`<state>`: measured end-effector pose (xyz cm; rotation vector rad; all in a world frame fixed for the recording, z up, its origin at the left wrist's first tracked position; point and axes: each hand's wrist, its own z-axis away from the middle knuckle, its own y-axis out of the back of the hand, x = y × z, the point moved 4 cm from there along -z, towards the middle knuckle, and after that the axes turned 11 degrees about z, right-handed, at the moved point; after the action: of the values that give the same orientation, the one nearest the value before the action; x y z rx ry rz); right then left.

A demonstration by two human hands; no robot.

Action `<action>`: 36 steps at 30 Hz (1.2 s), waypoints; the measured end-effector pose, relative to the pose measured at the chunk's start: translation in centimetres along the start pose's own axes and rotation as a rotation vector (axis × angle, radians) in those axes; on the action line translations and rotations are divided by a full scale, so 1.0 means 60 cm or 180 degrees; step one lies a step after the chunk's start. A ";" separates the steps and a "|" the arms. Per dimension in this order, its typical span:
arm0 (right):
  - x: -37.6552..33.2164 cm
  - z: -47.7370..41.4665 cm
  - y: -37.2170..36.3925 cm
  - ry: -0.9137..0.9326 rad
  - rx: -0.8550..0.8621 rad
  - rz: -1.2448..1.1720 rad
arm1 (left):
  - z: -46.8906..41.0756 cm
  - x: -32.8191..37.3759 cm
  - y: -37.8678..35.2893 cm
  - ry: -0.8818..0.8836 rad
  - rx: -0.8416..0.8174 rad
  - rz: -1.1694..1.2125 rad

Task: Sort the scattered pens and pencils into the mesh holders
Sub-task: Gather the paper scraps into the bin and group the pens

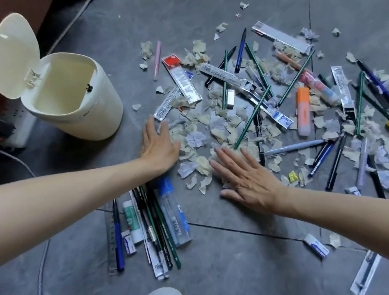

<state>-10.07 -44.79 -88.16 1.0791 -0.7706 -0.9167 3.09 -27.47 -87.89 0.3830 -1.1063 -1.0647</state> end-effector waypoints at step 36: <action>0.102 -0.022 0.003 -0.1306 0.0135 -0.0953 | -0.014 0.113 -0.131 -0.1793 -0.0835 -0.0393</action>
<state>-6.25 -49.76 -87.91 1.0740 -0.9823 -1.4098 0.23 -37.20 -90.28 -0.0705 -1.4244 -1.4584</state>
